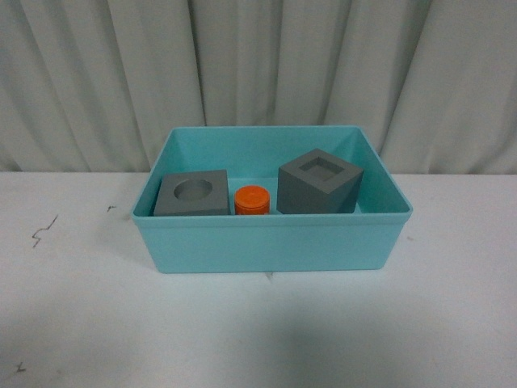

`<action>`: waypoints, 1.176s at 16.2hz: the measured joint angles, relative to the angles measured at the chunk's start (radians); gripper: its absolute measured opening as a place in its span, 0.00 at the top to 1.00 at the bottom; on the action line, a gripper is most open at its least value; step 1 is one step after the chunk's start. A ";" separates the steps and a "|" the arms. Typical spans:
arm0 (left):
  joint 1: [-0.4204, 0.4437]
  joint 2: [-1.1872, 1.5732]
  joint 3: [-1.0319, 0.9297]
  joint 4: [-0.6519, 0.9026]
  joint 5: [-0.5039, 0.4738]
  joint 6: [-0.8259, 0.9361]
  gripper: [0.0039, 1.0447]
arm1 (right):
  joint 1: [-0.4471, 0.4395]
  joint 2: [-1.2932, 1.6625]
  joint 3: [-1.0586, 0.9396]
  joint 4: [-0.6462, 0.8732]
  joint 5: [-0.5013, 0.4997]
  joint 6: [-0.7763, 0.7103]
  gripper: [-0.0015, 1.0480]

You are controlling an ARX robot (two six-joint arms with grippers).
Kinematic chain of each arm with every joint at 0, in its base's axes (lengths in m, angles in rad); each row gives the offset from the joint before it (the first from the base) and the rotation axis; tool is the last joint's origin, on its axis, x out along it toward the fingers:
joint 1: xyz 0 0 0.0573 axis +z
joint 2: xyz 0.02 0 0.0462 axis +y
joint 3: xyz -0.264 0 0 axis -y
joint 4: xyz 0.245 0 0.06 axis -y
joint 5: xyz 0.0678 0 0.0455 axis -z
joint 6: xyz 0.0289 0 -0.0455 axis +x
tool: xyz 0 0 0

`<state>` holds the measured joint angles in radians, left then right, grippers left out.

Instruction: Place gray and orange parts in blue box

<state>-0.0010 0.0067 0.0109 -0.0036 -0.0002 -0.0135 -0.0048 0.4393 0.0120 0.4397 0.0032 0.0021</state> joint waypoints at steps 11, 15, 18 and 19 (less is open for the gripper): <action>0.000 0.000 0.000 0.000 0.000 0.000 0.06 | 0.000 -0.254 0.000 -0.252 0.000 0.000 0.98; 0.000 0.000 0.000 0.000 0.000 0.000 0.06 | 0.000 -0.316 0.001 -0.345 0.000 0.000 0.98; 0.000 0.000 0.000 0.001 0.000 0.000 0.06 | 0.000 -0.433 0.004 -0.433 -0.002 0.000 0.98; 0.000 0.000 0.000 0.001 -0.001 0.000 0.06 | 0.000 -0.434 0.000 -0.450 -0.002 0.000 0.98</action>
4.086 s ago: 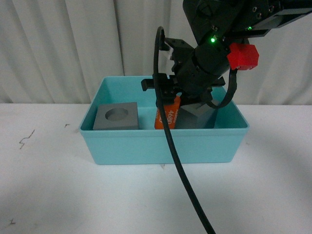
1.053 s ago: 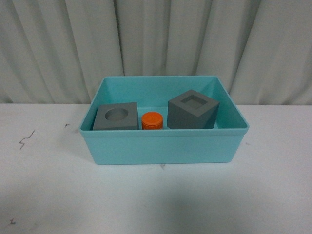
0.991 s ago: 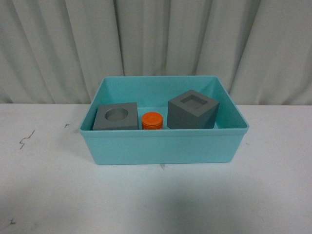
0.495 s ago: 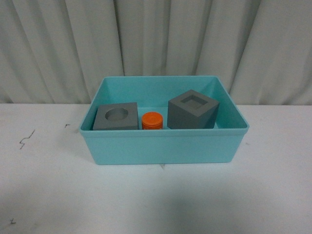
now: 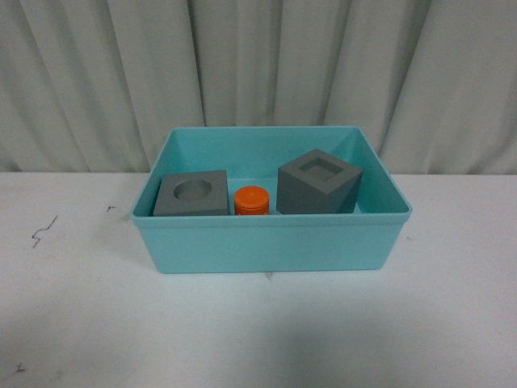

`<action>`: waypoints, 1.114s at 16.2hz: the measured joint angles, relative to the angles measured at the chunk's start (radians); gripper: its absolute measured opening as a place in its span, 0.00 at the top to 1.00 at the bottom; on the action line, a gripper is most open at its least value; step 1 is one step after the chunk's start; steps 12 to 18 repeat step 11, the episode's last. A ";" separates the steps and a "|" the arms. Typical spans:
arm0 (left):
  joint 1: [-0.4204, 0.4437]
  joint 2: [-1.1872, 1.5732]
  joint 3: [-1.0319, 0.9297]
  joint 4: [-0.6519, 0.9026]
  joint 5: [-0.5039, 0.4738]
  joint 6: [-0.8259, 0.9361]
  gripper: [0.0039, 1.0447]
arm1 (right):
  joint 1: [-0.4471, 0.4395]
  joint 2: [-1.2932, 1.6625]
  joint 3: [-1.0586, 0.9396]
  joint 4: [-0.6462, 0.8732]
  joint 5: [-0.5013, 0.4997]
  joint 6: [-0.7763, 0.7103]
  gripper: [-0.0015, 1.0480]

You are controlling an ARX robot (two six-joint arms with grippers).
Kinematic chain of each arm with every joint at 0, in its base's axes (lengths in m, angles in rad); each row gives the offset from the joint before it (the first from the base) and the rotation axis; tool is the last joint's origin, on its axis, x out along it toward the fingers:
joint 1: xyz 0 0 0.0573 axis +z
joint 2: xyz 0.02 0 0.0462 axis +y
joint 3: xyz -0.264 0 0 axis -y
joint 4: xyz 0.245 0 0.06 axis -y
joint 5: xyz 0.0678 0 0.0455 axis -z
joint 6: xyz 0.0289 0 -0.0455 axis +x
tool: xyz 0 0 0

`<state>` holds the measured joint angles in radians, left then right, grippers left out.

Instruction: Place gray and orange parts in blue box

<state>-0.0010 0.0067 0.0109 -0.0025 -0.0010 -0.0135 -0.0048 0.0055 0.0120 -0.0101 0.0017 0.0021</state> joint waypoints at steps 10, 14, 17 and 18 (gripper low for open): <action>0.000 0.000 0.000 -0.001 0.001 0.000 0.06 | 0.000 -0.002 0.000 0.006 0.000 0.000 0.06; 0.000 0.000 0.000 -0.001 0.001 0.000 0.06 | 0.000 -0.002 0.000 0.006 0.000 0.000 0.06; 0.000 0.000 0.000 -0.001 0.001 0.000 0.06 | 0.000 -0.002 0.000 0.006 0.000 0.000 0.06; 0.000 0.000 0.000 -0.001 0.001 0.000 0.06 | 0.000 -0.002 0.000 0.006 0.000 0.000 0.06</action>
